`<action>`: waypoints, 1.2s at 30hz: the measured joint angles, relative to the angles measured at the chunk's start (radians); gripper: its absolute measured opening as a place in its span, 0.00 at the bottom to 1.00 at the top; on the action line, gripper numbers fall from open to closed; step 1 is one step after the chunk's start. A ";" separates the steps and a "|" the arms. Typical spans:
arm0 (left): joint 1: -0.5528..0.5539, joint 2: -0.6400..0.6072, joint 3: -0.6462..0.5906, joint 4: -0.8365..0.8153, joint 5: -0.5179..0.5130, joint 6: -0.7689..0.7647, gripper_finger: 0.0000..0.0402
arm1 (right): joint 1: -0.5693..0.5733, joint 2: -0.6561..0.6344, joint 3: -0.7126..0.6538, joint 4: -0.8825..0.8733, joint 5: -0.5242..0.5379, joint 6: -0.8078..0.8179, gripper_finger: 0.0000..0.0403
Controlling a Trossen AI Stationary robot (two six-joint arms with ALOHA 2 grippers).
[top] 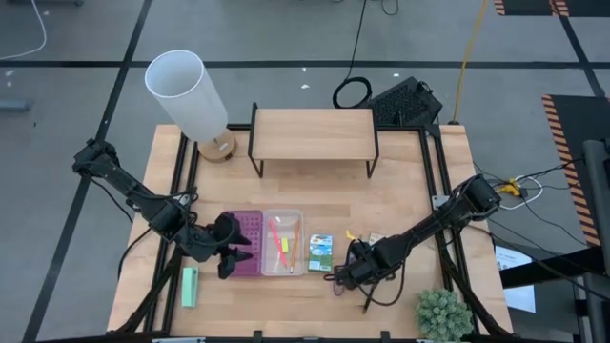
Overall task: Pack school essentials
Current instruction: Put the violet scissors into the violet supply box
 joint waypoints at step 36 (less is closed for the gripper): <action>0.030 0.000 0.000 -0.007 -0.043 0.019 0.52 | -0.020 0.014 -0.012 -0.046 -0.023 -0.260 0.01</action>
